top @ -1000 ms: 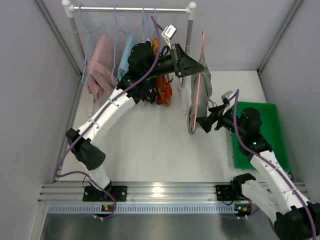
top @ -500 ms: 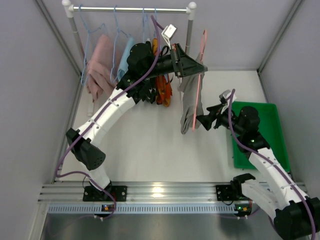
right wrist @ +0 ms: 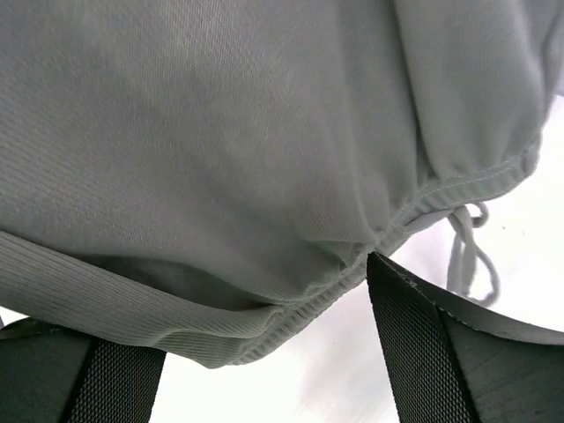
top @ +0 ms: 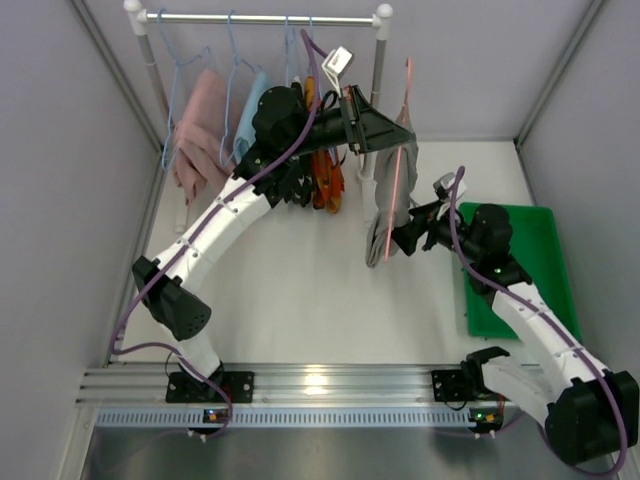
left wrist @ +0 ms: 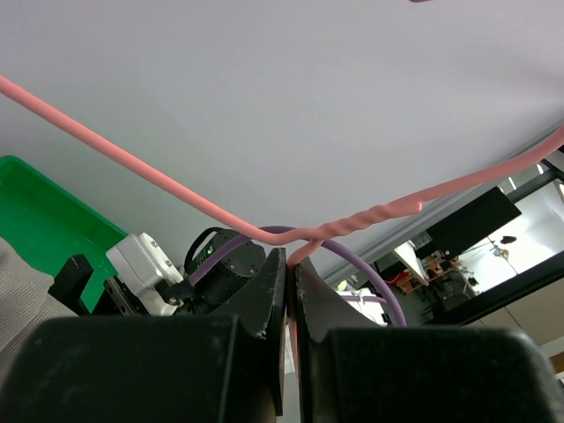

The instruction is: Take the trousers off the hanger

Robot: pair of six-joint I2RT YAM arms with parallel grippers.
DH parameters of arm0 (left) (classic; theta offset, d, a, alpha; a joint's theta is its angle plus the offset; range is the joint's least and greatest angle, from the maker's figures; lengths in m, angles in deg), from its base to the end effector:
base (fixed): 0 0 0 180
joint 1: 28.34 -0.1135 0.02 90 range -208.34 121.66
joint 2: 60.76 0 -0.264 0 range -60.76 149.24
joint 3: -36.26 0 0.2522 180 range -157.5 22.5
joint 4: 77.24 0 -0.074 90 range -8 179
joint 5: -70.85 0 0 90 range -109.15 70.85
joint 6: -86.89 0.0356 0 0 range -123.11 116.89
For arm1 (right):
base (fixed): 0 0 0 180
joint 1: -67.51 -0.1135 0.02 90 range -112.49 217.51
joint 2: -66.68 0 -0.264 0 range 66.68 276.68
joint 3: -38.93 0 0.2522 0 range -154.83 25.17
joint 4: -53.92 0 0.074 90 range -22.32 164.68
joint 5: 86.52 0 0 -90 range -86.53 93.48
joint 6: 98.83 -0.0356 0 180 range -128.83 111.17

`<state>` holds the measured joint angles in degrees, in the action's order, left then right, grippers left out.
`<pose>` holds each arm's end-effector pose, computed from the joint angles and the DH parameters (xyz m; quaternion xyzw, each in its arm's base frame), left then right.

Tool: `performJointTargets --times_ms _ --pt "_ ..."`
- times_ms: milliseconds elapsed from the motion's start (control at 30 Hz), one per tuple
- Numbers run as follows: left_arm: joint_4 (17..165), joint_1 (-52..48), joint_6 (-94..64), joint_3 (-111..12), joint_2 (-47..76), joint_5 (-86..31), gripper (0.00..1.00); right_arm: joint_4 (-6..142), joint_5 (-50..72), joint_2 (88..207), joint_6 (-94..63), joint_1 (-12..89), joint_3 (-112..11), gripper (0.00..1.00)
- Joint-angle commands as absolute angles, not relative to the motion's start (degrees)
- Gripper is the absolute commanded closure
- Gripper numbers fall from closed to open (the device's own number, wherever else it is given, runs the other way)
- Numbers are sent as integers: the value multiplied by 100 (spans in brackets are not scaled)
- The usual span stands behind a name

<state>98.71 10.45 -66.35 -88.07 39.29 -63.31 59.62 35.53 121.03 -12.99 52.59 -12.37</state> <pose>0.2879 -0.2633 0.5116 0.1891 0.5833 -0.7261 0.3111 0.2086 0.0751 0.2988 -0.2473 0.7094 0.3103 0.5824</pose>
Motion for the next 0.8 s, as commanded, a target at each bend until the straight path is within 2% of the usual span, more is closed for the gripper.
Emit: performJointTargets --times_ms 0,67,133,167,300,367,500,767 --pt "10684 1104 -6683 -8992 3909 -6336 100 5212 3661 12179 -1480 5169 -1658 18" --pt "10693 1121 -6692 -8957 3909 -6336 100 5081 3548 12258 -1585 5160 -1710 31" --pt "10693 1156 -6701 -8913 3900 -6336 100 5063 3477 12372 -1673 5160 -1833 52" --pt "10701 1165 -6710 -8834 3891 -6336 100 5071 3476 12416 -1787 5169 -1886 72" --pt "10693 1183 -6648 -8571 3812 -6371 100 5238 3564 12496 -2174 5178 -2194 95" --pt "10623 1174 -6517 -8474 3759 -6388 100 5343 3625 12426 -2358 5186 -2387 100" --pt "10333 1174 -6087 -8324 3671 -6371 100 5555 3696 12171 -2736 5300 -2694 100" --pt "9612 1130 -5058 -7867 3408 -6116 100 5783 4222 11801 -3966 6284 -3406 100"
